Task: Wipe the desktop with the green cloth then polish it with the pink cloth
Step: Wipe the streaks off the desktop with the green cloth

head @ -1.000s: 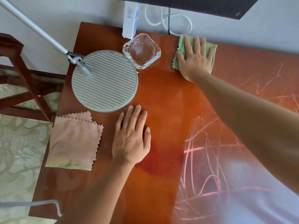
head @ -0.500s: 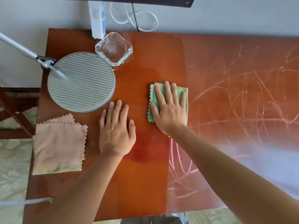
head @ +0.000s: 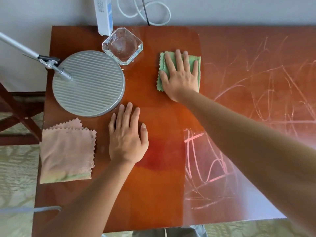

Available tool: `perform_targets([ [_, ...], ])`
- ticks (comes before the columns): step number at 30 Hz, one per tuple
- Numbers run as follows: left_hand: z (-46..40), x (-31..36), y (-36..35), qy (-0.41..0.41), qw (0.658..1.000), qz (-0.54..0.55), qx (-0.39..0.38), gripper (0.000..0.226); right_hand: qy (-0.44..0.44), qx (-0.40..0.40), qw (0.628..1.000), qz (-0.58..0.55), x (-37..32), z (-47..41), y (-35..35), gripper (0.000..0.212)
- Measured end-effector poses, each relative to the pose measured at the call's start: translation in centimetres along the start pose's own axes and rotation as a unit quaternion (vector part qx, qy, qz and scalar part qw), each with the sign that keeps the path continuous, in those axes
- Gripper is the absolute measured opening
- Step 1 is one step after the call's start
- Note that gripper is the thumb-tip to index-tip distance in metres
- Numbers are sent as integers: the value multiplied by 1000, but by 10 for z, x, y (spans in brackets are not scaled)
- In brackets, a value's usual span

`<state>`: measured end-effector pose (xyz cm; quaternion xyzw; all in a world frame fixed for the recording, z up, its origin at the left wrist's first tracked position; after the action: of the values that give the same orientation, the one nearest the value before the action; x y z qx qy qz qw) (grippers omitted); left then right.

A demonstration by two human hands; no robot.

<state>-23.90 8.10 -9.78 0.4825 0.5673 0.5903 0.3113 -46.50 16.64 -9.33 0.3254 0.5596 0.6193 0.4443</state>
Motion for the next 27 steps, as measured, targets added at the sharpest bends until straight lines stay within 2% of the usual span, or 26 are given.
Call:
perform_targets([
  [6, 1, -1, 0, -4, 1000, 1, 0, 56, 18, -1, 1000, -2, 2, 11, 0, 68],
  [16, 1, -1, 2, -2, 1000, 6, -20, 57, 48, -25, 999, -6, 11, 188, -27, 64],
  [27, 2, 0, 0, -1, 1000, 8, -4, 55, 50, -38, 998, -4, 10, 188, -26, 65],
])
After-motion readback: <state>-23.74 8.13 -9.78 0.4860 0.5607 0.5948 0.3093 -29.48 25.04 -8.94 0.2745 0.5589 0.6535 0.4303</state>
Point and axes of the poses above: each hand's wrist, its own z-axis away from the middle knuckle, its own y-axis out of the back of the hand, x = y × z, the point moved 1 cm from there along -z, towards the middle knuckle, and after that the axes turned 4 degrees about -y, right-handed, at the moved point
